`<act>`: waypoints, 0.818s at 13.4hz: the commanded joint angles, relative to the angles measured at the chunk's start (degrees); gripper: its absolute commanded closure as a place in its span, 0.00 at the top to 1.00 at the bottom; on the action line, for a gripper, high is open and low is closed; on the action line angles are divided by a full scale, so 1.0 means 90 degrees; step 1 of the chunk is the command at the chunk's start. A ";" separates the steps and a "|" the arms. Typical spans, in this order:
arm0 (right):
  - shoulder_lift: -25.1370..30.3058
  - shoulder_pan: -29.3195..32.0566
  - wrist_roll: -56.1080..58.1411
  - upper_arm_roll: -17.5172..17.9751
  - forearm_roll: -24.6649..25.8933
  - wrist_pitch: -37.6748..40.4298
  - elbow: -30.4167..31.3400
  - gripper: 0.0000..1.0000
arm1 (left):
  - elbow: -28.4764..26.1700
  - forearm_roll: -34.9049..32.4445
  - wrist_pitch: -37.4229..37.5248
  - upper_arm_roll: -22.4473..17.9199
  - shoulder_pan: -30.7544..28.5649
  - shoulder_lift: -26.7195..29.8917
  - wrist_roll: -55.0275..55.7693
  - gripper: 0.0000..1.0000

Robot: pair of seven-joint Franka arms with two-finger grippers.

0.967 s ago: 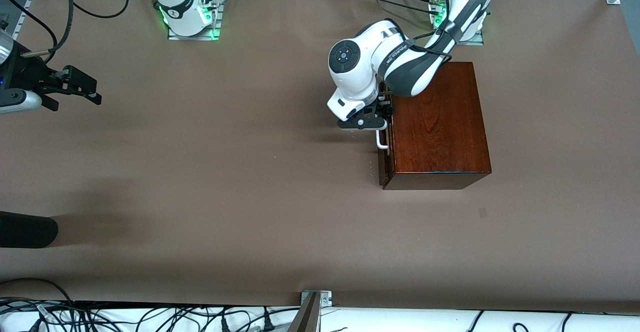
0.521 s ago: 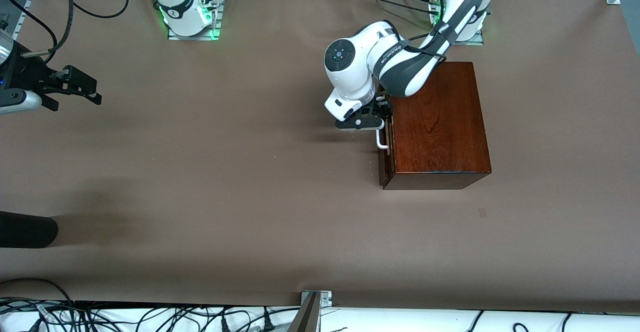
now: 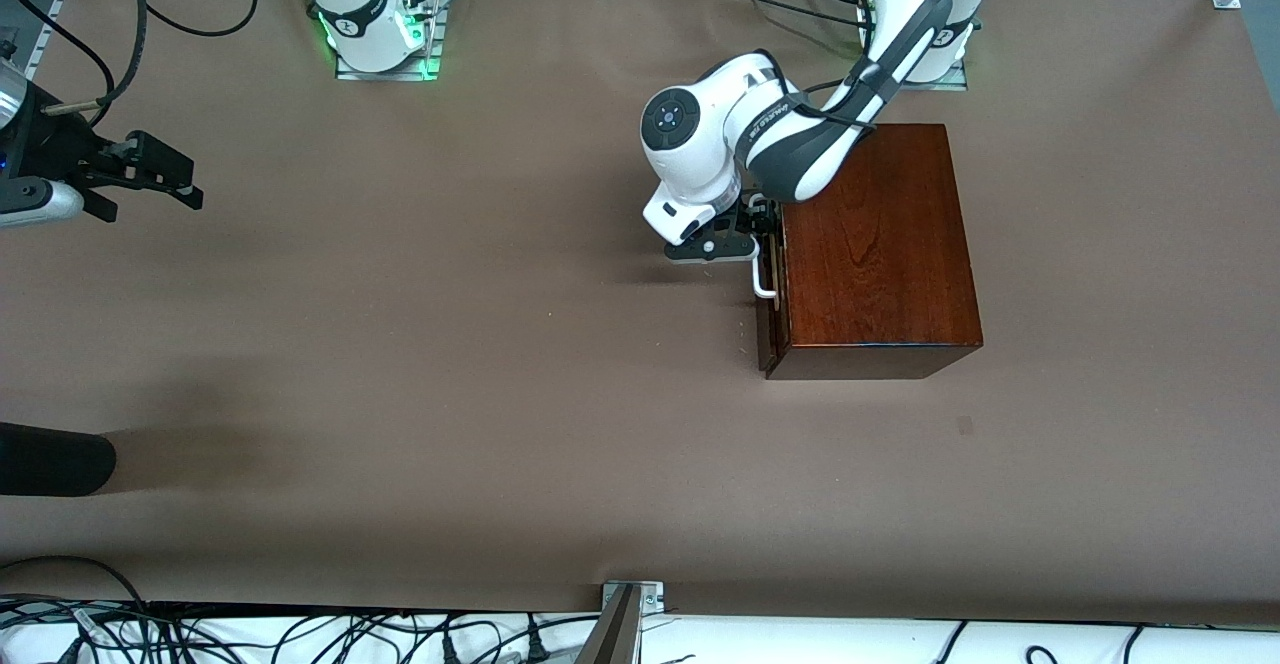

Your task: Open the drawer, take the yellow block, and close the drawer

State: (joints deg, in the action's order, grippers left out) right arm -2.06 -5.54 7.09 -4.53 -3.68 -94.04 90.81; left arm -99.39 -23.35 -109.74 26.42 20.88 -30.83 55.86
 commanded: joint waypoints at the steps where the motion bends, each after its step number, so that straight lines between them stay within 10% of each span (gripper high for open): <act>1: -0.0025 0.0000 0.0062 -0.0005 0.0077 0.0098 -0.0100 1.00 | 0.0027 -0.0198 -0.0179 0.0013 0.0043 -0.0022 0.0121 1.00; 11: -0.0035 0.0000 0.0071 -0.0014 0.0077 0.0098 -0.0100 1.00 | 0.1246 -0.0101 -0.0336 0.0013 0.0580 -0.0792 0.0775 1.00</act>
State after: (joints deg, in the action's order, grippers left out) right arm -2.06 -5.54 7.09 -4.54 -3.68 -94.04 90.81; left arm -93.09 -23.36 -112.65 26.43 24.56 -34.80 61.38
